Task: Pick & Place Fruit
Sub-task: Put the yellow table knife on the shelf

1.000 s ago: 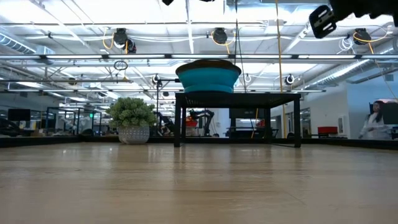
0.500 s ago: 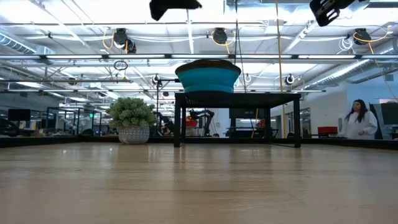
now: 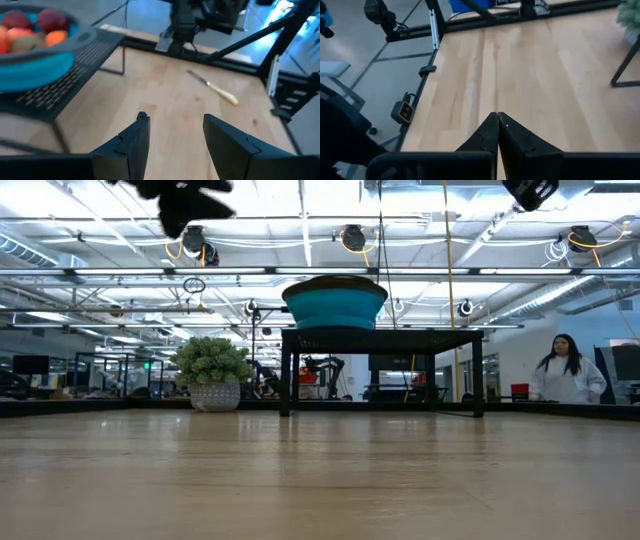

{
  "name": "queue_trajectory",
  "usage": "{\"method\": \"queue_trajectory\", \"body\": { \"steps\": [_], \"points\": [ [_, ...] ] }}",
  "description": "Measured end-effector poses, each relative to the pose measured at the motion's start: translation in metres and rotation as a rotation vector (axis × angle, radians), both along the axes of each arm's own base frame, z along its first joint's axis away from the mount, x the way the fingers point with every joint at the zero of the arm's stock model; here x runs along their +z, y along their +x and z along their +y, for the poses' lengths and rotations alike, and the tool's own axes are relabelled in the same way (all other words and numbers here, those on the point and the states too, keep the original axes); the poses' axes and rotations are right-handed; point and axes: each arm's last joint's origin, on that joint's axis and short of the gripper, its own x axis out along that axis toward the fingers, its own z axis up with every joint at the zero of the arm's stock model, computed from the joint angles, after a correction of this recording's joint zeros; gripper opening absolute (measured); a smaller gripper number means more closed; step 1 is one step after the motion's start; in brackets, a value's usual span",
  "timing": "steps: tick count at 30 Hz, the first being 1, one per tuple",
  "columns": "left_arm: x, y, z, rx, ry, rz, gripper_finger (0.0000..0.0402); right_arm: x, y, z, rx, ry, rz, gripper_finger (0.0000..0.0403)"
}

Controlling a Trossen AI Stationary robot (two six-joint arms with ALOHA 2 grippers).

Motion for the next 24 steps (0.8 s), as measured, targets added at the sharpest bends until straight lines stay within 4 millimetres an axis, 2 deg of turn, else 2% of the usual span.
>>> {"method": "queue_trajectory", "body": {
  "steps": [6, 12, 19, 24],
  "points": [
    [-0.012, -0.034, 0.007, 0.037, 0.004, -0.053, 0.0184, 0.01, 0.016, 0.015, -0.041, 0.072, 0.121, 0.0],
    [-0.024, -0.062, 0.012, 0.057, -0.001, -0.107, 0.0184, 0.017, 0.029, 0.03, -0.156, 0.159, 0.323, 0.0],
    [-0.037, -0.081, 0.016, 0.076, -0.005, -0.153, 0.0184, 0.017, 0.035, 0.05, -0.312, 0.298, 0.499, 0.0],
    [-0.041, -0.09, 0.018, 0.075, 0.029, -0.154, 0.0184, 0.006, 0.032, 0.068, -0.412, 0.455, 0.621, 0.0]
  ]
}}
